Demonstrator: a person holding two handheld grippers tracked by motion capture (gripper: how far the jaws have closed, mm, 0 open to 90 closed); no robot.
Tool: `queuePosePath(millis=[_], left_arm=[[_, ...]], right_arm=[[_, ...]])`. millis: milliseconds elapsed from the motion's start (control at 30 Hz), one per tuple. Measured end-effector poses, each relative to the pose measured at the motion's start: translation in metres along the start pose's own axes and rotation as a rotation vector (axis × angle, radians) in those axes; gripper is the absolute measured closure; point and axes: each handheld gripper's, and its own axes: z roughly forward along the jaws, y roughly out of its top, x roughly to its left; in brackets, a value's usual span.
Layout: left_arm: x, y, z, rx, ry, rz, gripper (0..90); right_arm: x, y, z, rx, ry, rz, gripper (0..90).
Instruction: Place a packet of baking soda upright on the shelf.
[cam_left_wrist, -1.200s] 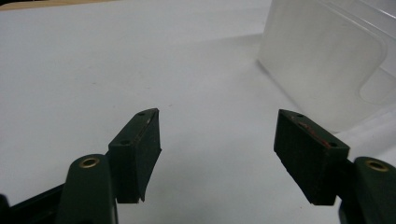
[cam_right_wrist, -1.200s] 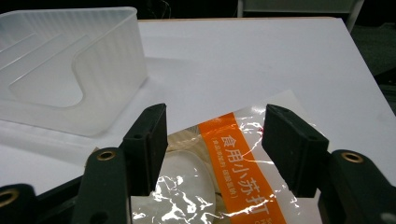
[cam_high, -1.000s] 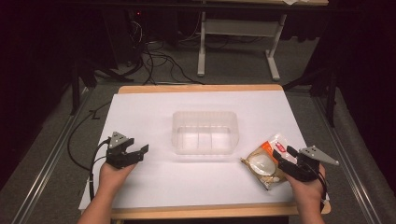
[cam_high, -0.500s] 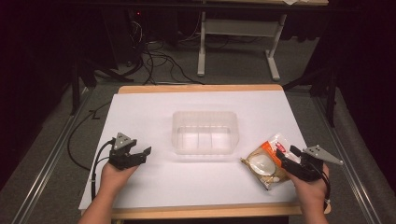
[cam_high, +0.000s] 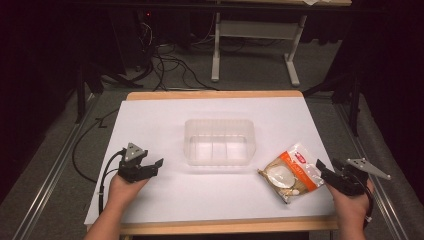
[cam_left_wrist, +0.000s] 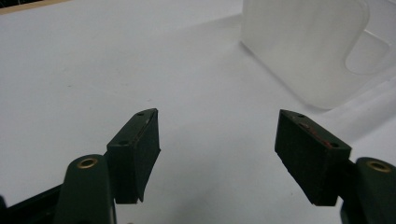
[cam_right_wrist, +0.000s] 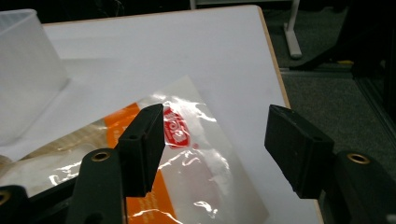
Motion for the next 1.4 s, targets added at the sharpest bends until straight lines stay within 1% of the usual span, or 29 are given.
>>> queuePosePath(millis=[100,133,167,200,233,267,367,400,500,533,633,767,900,933,967,1000,1033,1067,1100,1133,1167,1200,1233,1300,1367,1400], left_arm=[[0.0,0.0,0.001,0.008,-0.002,0.006,31.2],[0.0,0.0,0.001,0.008,-0.002,0.006,31.2],[-0.001,0.0,0.001,0.009,-0.002,0.009,31.2],[-0.001,0.0,0.001,0.009,-0.001,0.01,31.2],[-0.001,0.0,0.001,0.011,0.005,0.017,31.2],[-0.001,0.0,0.001,0.01,0.005,0.015,31.2],[-0.001,0.0,0.0,0.011,0.004,0.009,31.2],[-0.001,-0.001,0.0,0.011,0.004,0.01,31.2],[-0.002,-0.001,0.0,0.013,0.003,0.012,31.2],[-0.002,-0.001,0.0,0.017,0.002,0.019,31.2],[-0.004,-0.001,0.0,0.018,0.002,0.023,31.2],[-0.004,-0.001,0.001,0.018,0.002,0.024,31.1],[-0.004,-0.001,-0.001,0.013,0.002,0.03,31.2],[-0.004,-0.001,-0.001,0.011,0.001,0.03,31.2],[-0.004,-0.001,-0.001,0.011,0.001,0.03,31.2],[-0.004,-0.001,-0.001,0.012,0.001,0.032,31.2],[-0.005,-0.001,-0.001,0.01,0.001,0.03,31.2],[-0.005,-0.001,-0.001,0.01,0.001,0.03,31.2],[-0.005,-0.001,-0.001,0.011,0.001,0.03,31.2],[-0.005,-0.001,-0.001,0.011,0.001,0.031,31.2],[-0.005,-0.001,-0.001,0.01,0.001,0.032,31.2],[-0.005,-0.001,-0.001,0.01,0.001,0.032,31.2],[-0.005,-0.001,-0.001,0.01,0.003,0.033,31.2],[-0.005,-0.001,-0.001,0.01,0.001,0.032,31.2],[-0.005,-0.001,-0.001,0.011,0.002,0.032,31.2],[-0.005,-0.001,-0.001,0.011,0.002,0.032,31.2]], right_arm=[[-0.009,-0.005,0.002,0.025,-0.008,0.035,39.8],[-0.009,-0.005,0.002,0.025,-0.008,0.035,39.8],[-0.016,-0.011,0.005,0.051,-0.011,0.064,42.1],[-0.016,-0.011,0.005,0.051,-0.011,0.064,42.1],[-0.02,-0.015,0.008,0.074,-0.014,0.086,44.5],[-0.023,-0.018,0.01,0.09,-0.013,0.098,45.7],[-0.029,-0.025,0.015,0.127,0.0,0.137,48.0],[-0.03,-0.027,0.016,0.139,0.011,0.158,49.9],[-0.03,-0.031,0.018,0.16,0.024,0.177,53.4],[-0.031,-0.032,0.019,0.16,0.03,0.171,54.7],[-0.031,-0.033,0.02,0.171,0.047,0.18,57.1],[-0.03,-0.033,0.021,0.172,0.055,0.178,57.7],[-0.021,-0.031,0.024,0.192,0.071,0.15,58.0],[-0.018,-0.031,0.025,0.195,0.069,0.137,58.1],[-0.018,-0.031,0.025,0.195,0.069,0.137,58.1],[-0.016,-0.03,0.025,0.204,0.066,0.128,58.1],[-0.011,-0.029,0.026,0.212,0.045,0.108,59.7],[-0.011,-0.029,0.026,0.212,0.045,0.108,59.7],[-0.01,-0.028,0.026,0.219,0.038,0.111,61.5],[-0.009,-0.028,0.026,0.223,0.036,0.108,66.4],[-0.009,-0.026,0.023,0.207,0.025,0.093,80.1],[-0.009,-0.026,0.023,0.207,0.025,0.093,80.1],[-0.01,-0.024,0.02,0.188,0.04,0.108,87.6],[-0.009,-0.02,0.016,0.164,0.05,0.096,90.0],[-0.003,-0.012,0.009,0.113,0.065,0.066,90.0],[-0.003,-0.012,0.009,0.113,0.065,0.066,90.0]])
